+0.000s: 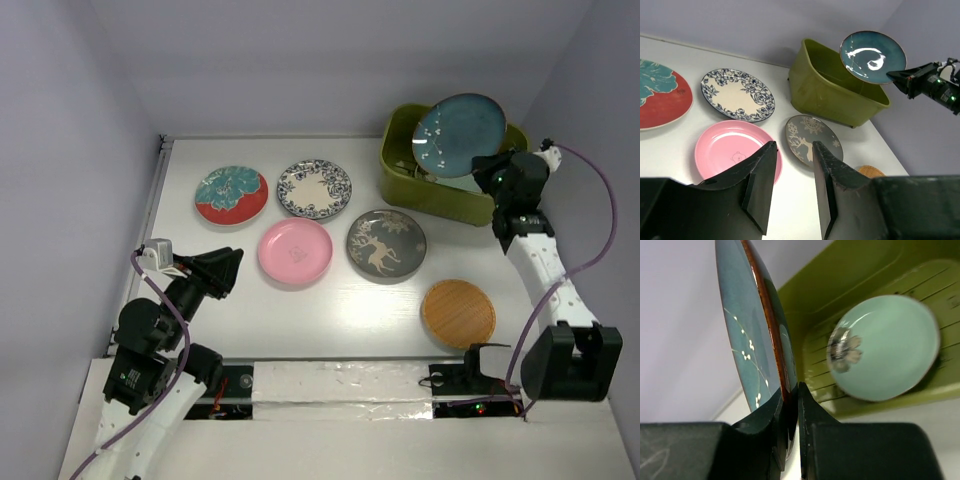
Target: Place the plates into the plastic bin on the countertop
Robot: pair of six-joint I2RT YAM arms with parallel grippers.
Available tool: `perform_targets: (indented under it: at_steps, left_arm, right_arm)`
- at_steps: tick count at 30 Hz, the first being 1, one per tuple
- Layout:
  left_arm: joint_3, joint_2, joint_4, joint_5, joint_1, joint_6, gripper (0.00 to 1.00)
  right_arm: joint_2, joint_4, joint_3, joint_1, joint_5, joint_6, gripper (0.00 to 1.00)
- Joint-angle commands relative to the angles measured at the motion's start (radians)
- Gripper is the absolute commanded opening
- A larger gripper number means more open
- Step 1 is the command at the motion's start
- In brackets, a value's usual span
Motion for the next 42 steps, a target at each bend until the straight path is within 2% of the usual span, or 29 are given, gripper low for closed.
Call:
perform_targets:
  at_steps: [1, 7, 14, 18, 24, 27, 28, 30, 33, 34, 37, 42]
  left_arm:
    - [0.014, -0.011, 0.049, 0.012, -0.007, 0.0, 0.32]
    - [0.014, -0.013, 0.049, 0.015, -0.007, 0.0, 0.33]
    - [0.012, -0.004, 0.052, 0.018, -0.007, 0.0, 0.33]
    - [0.012, 0.001, 0.051, 0.016, -0.007, 0.0, 0.33]
    - [0.013, 0.004, 0.049, 0.015, -0.007, 0.0, 0.33]
    - [0.012, 0.003, 0.049, 0.015, -0.007, -0.001, 0.33]
    - [0.012, 0.004, 0.051, 0.015, -0.007, -0.001, 0.33]
    - [0.012, 0.004, 0.051, 0.016, -0.007, -0.001, 0.33]
    - [0.012, 0.003, 0.052, 0.018, -0.007, 0.0, 0.33]
    - [0.013, 0.003, 0.051, 0.016, -0.007, 0.0, 0.33]
    - [0.012, 0.003, 0.051, 0.018, -0.007, 0.0, 0.33]
    - [0.012, 0.004, 0.051, 0.016, -0.007, -0.001, 0.33]
  right_arm:
    - [0.064, 0.047, 0.167, -0.085, -0.238, -0.051, 0.0]
    - [0.259, -0.062, 0.322, -0.152, -0.313, -0.129, 0.0]
    - [0.405, -0.124, 0.371, -0.195, -0.396, -0.154, 0.0]
    - [0.453, -0.141, 0.365, -0.195, -0.365, -0.175, 0.0]
    - [0.52, -0.209, 0.4, -0.204, -0.306, -0.217, 0.18]
    - [0.522, -0.227, 0.396, -0.204, -0.246, -0.232, 0.34]
    - [0.513, -0.232, 0.39, -0.204, -0.229, -0.237, 0.41]
    - [0.499, -0.241, 0.388, -0.204, -0.174, -0.246, 0.44]
    - [0.448, -0.249, 0.382, -0.204, -0.114, -0.246, 0.58]
    - [0.43, -0.244, 0.377, -0.204, -0.1, -0.246, 0.66]
    - [0.335, -0.236, 0.357, -0.204, -0.063, -0.25, 0.78]
    - [0.155, -0.204, 0.287, -0.204, -0.066, -0.243, 0.83]
